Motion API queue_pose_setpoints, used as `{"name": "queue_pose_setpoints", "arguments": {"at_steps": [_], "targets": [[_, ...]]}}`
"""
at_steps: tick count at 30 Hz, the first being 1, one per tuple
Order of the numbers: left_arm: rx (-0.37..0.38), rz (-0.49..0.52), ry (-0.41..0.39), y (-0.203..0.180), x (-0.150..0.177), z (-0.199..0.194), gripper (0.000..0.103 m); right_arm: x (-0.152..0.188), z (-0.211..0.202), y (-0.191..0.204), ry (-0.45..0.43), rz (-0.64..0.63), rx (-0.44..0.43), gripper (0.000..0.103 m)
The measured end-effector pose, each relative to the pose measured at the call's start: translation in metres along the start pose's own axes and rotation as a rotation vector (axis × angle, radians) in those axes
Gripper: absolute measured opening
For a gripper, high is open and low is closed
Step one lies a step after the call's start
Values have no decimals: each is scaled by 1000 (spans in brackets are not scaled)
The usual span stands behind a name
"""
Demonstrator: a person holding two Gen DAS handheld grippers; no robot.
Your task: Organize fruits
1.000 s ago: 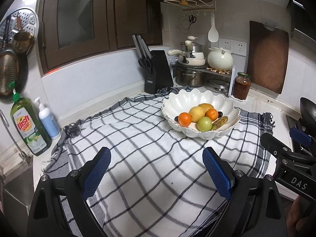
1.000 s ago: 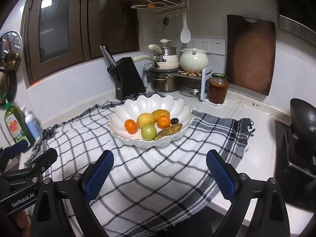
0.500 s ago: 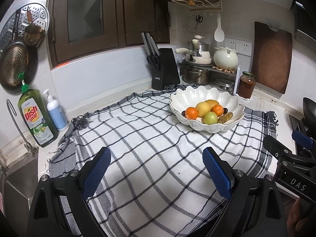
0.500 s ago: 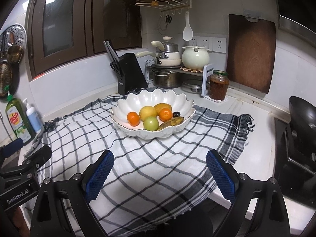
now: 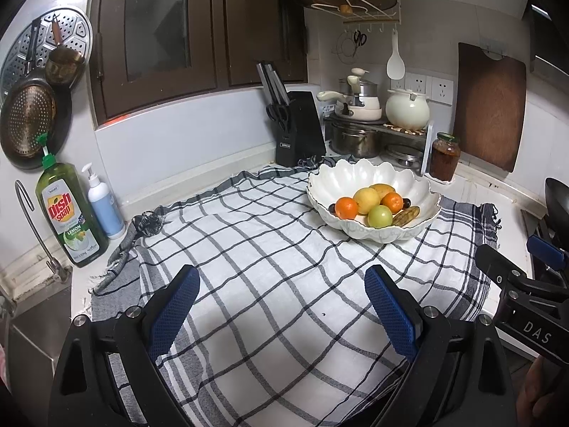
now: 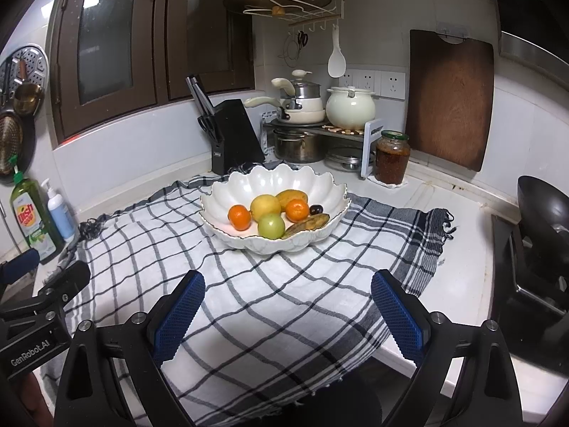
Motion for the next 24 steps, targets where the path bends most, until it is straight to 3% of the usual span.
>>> {"name": "queue_pose_setpoints", "arguments": {"at_steps": [24], "targets": [[4,-6,-3,3,-3,-3,94,-1,-1,3,0,3,-4,95]]}}
Point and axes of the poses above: each gripper's, at about its wrist camera, not at the fingertips, and z roughly the way its jaws point, y to its left, x to its underside, the point moved 9 cm from there along z, roughly the way its jaws point, and after that the axes turned 4 degrees about x, right-handed, at the moved point
